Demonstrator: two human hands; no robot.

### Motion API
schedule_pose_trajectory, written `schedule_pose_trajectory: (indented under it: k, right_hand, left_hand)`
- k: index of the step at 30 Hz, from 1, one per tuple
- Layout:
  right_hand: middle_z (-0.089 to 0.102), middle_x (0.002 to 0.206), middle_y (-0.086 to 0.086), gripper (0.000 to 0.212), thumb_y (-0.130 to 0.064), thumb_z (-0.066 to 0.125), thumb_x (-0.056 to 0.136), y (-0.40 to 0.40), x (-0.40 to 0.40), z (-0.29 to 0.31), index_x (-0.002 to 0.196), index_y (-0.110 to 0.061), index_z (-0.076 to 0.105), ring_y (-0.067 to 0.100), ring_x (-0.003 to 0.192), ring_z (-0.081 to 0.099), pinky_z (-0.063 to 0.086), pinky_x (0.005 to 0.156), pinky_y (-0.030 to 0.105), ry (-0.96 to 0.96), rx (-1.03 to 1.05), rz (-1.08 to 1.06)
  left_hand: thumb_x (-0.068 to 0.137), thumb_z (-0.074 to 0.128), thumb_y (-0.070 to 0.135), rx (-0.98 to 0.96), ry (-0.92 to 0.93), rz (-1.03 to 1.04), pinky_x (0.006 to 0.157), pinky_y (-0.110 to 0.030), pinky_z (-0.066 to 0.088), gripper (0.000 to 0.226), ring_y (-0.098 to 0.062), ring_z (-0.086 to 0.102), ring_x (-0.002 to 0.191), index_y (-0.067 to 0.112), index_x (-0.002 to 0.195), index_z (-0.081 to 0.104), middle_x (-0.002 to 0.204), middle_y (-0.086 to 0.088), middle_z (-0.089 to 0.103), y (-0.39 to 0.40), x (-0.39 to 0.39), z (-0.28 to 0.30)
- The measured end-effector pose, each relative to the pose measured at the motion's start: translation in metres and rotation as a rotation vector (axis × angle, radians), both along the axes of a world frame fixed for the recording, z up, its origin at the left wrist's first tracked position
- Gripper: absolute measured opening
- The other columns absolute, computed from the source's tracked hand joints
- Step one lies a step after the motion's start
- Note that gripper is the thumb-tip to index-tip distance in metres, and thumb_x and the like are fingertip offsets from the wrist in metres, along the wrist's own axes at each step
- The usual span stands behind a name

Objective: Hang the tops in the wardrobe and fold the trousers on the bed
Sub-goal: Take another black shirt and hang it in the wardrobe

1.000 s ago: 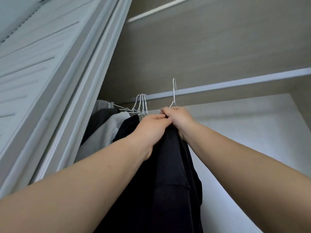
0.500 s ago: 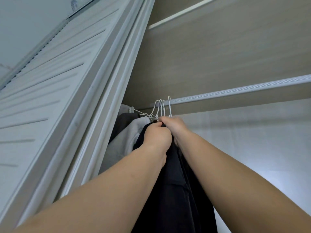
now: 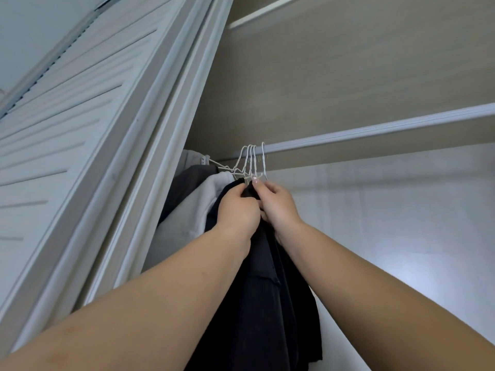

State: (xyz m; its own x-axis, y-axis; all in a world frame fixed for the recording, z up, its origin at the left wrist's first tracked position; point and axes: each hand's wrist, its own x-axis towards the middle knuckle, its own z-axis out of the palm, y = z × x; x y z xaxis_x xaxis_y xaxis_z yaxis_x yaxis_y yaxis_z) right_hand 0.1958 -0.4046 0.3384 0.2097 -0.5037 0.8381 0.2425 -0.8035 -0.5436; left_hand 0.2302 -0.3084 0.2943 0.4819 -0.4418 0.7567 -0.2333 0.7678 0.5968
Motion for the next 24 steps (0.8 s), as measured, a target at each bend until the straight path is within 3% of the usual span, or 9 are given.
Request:
schedule_pose_trajectory:
  k: [2, 4, 6, 9, 14, 18, 24]
  right_hand:
    - [0.066, 0.118, 0.001, 0.033, -0.041, 0.062, 0.087, 0.003, -0.012, -0.022, 0.115, -0.025, 0.062, 0.014, 0.102, 0.066, 0.053, 0.093, 0.039, 0.022, 0.005, 0.072]
    - [0.056, 0.131, -0.001, 0.053, -0.041, 0.063, 0.087, 0.013, -0.029, -0.045, 0.135, -0.022, 0.049, 0.013, 0.115, 0.058, 0.050, 0.097, 0.037, 0.091, 0.029, 0.086]
    - [0.052, 0.135, -0.004, 0.057, -0.039, 0.062, 0.089, 0.024, -0.045, -0.066, 0.140, -0.022, 0.043, 0.011, 0.119, 0.054, 0.050, 0.098, 0.035, 0.155, 0.024, 0.080]
    - [0.053, 0.133, -0.007, 0.052, -0.037, 0.061, 0.090, 0.042, -0.067, -0.101, 0.138, -0.025, 0.046, 0.006, 0.113, 0.056, 0.051, 0.096, 0.032, 0.208, 0.010, 0.065]
    - [0.059, 0.125, -0.010, 0.039, -0.034, 0.059, 0.091, 0.066, -0.095, -0.170, 0.129, -0.026, 0.055, 0.005, 0.106, 0.061, 0.052, 0.094, 0.031, 0.283, 0.096, 0.185]
    - [0.064, 0.112, -0.006, 0.022, -0.025, 0.058, 0.093, 0.091, -0.100, -0.233, 0.114, -0.028, 0.063, 0.003, 0.104, 0.063, 0.055, 0.087, 0.025, 0.308, 0.218, 0.338]
    - [0.067, 0.105, -0.003, 0.015, -0.019, 0.058, 0.093, 0.140, -0.087, -0.314, 0.105, -0.023, 0.066, 0.005, 0.100, 0.064, 0.055, 0.082, 0.023, 0.387, 0.388, 0.526]
  left_hand:
    - [0.091, 0.043, 0.000, 0.006, -0.051, 0.043, 0.089, -0.035, 0.053, 0.035, -0.024, 0.066, 0.099, 0.017, 0.113, 0.065, 0.104, -0.005, 0.070, 0.002, 0.002, -0.011]
    - [0.090, 0.046, 0.002, 0.034, -0.106, 0.083, 0.084, -0.035, 0.056, 0.034, -0.021, 0.068, 0.093, 0.022, 0.107, 0.068, 0.095, -0.002, 0.072, 0.008, 0.001, -0.026]
    - [0.088, 0.049, 0.003, 0.082, -0.148, 0.112, 0.080, -0.034, 0.058, 0.036, -0.019, 0.069, 0.088, 0.029, 0.102, 0.068, 0.091, 0.002, 0.073, 0.015, 0.000, -0.043]
    - [0.089, 0.052, 0.005, 0.159, -0.125, 0.155, 0.077, -0.035, 0.059, 0.036, -0.017, 0.070, 0.086, 0.036, 0.098, 0.066, 0.092, 0.005, 0.073, 0.032, -0.003, -0.076]
    - [0.092, 0.056, 0.010, 0.289, -0.029, 0.108, 0.072, -0.033, 0.059, 0.019, -0.018, 0.072, 0.085, 0.022, 0.101, 0.068, 0.093, -0.001, 0.074, 0.067, -0.012, -0.138]
    - [0.093, 0.058, 0.013, 0.390, 0.040, 0.160, 0.084, -0.037, 0.056, 0.021, -0.017, 0.070, 0.094, 0.020, 0.111, 0.066, 0.101, 0.000, 0.073, 0.096, -0.022, -0.193]
    - [0.092, 0.061, 0.012, 0.503, 0.261, 0.263, 0.085, -0.029, 0.054, 0.020, -0.011, 0.067, 0.093, 0.020, 0.110, 0.063, 0.094, 0.003, 0.069, 0.164, -0.038, -0.279]
